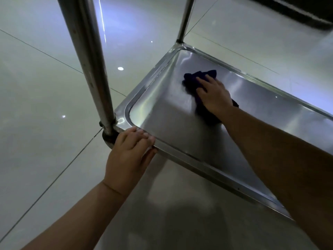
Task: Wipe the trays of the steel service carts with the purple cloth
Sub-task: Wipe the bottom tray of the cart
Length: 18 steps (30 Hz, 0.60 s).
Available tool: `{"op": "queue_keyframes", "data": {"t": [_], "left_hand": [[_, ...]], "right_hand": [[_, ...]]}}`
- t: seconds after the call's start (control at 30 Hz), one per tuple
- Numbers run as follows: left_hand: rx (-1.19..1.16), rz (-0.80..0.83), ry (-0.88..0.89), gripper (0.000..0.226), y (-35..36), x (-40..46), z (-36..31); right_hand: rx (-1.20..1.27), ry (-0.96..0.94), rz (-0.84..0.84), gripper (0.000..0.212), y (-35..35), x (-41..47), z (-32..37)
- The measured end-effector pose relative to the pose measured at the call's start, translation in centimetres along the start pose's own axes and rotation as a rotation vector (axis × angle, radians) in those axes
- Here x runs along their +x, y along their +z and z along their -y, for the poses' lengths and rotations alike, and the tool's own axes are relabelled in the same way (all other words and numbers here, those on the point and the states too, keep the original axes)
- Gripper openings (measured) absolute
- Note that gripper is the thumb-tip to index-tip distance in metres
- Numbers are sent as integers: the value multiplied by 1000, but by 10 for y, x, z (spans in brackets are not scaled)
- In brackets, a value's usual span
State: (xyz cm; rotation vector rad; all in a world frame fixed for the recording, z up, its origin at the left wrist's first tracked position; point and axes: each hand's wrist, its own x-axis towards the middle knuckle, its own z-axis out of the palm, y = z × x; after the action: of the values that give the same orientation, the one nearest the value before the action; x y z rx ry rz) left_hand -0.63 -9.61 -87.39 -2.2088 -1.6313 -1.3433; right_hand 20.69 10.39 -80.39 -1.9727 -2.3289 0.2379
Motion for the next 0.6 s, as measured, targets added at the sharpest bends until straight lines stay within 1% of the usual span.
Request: {"op": "queue_keyframes", "data": {"t": [0.1, 0.17, 0.23, 0.3, 0.37, 0.43, 0.5, 0.6], "left_hand": [[11, -10, -26, 21, 4, 0, 0], [5, -16, -24, 22, 6, -2, 3], [-1, -35, -17, 22, 8, -3, 6], [-6, -42, -15, 21, 10, -5, 8], [0, -33, -23, 22, 9, -6, 9], [15, -26, -28, 24, 9, -6, 8], [20, -26, -28, 22, 9, -6, 7], [-2, -30, -23, 21, 10, -8, 9]], "right_hand": [[10, 124, 21, 48, -5, 9, -5], [1, 127, 23, 50, -2, 9, 9], [-31, 11, 41, 50, 7, 2, 31], [-87, -219, 37, 51, 18, -15, 55], [-47, -463, 52, 55, 27, -40, 80], [26, -636, 108, 52, 33, -63, 96], [85, -702, 169, 49, 34, -70, 102], [104, -728, 154, 47, 31, -53, 99]]}}
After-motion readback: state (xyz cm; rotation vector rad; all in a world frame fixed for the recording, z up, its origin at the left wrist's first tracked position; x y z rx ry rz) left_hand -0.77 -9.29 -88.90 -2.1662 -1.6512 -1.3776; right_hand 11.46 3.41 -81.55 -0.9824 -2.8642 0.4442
